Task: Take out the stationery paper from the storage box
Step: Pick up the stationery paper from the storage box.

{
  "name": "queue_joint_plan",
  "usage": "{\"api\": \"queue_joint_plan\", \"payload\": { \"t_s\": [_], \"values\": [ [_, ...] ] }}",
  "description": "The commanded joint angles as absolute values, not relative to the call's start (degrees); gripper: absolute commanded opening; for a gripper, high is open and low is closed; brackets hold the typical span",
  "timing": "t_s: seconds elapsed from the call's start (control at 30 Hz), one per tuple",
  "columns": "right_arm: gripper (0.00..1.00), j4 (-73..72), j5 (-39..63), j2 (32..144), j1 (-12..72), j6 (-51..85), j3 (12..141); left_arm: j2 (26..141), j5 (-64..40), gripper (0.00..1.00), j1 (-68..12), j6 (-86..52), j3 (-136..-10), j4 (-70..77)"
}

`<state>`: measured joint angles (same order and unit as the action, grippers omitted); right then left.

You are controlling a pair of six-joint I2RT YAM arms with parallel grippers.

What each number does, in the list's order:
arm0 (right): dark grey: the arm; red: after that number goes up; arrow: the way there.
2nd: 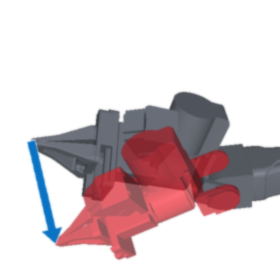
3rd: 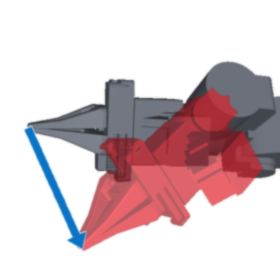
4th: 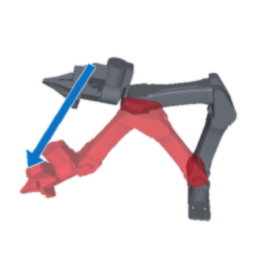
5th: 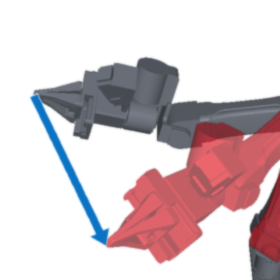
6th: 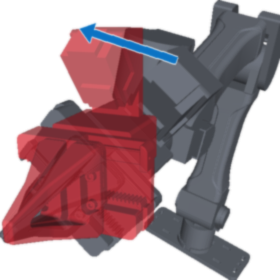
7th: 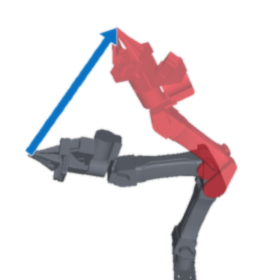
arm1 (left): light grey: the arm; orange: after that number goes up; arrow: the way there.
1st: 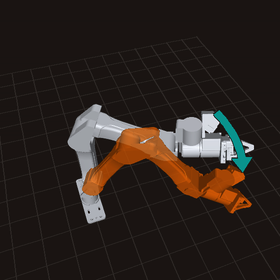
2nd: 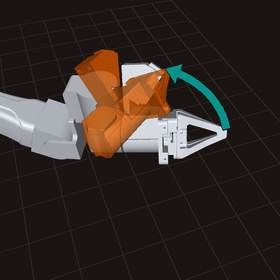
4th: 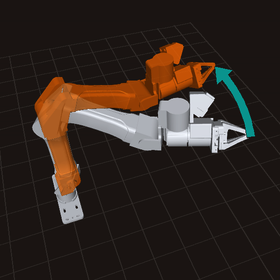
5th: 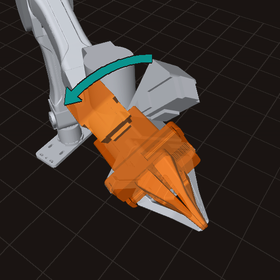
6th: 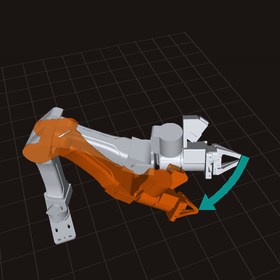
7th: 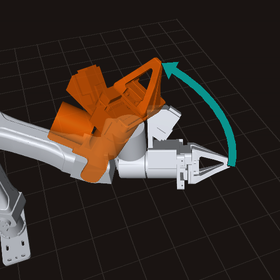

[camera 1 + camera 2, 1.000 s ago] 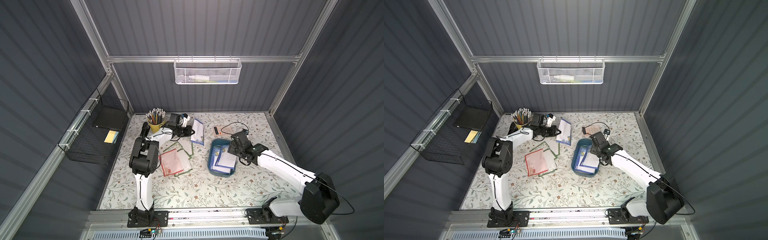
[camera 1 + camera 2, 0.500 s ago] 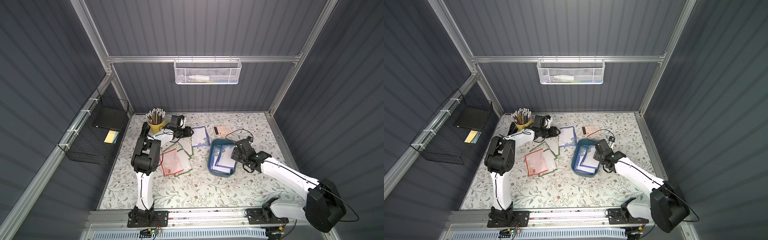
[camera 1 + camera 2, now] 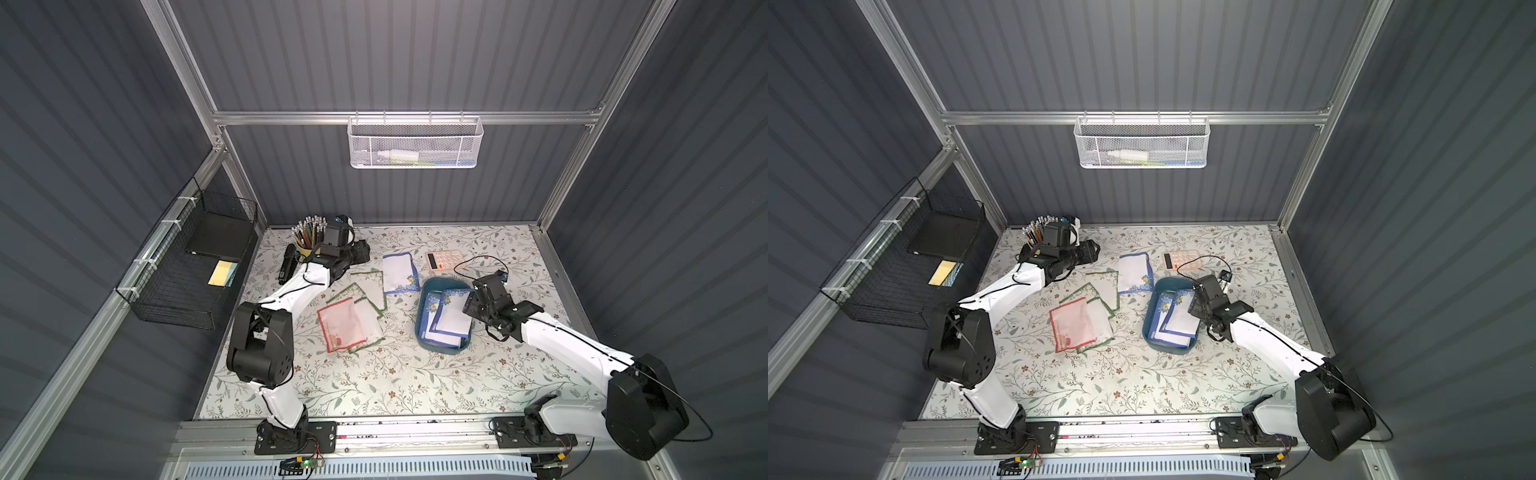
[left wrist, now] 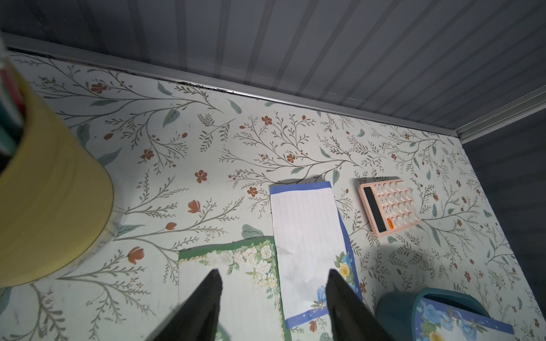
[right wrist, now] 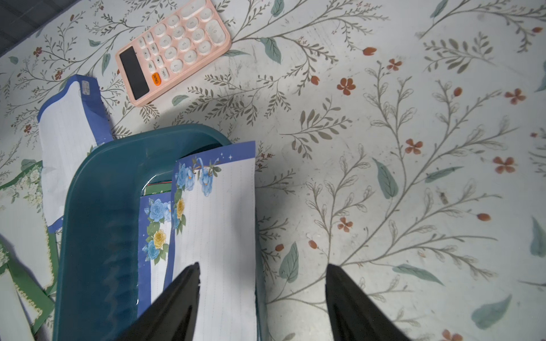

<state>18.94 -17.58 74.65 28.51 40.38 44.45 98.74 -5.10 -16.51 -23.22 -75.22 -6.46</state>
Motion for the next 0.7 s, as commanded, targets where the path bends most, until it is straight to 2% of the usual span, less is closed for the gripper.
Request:
{"api": "queue_joint_plan", "payload": {
  "t_s": [0.0,0.3,0.67],
  "values": [
    [0.68,18.21,-16.88,76.04,27.3,38.88,44.24,95.47,-5.12,0.59,-16.55,-23.66,-73.37,-8.52],
    [0.54,15.52,-13.88,79.51,25.52,37.07,45.34,91.7,-5.1,0.59,-16.61,-23.11,-73.67,-10.81],
    [0.25,14.48,-13.56,81.09,25.4,35.35,46.59,91.67,-5.45,0.59,-16.61,-23.82,-70.54,-9.89]
  ]
}}
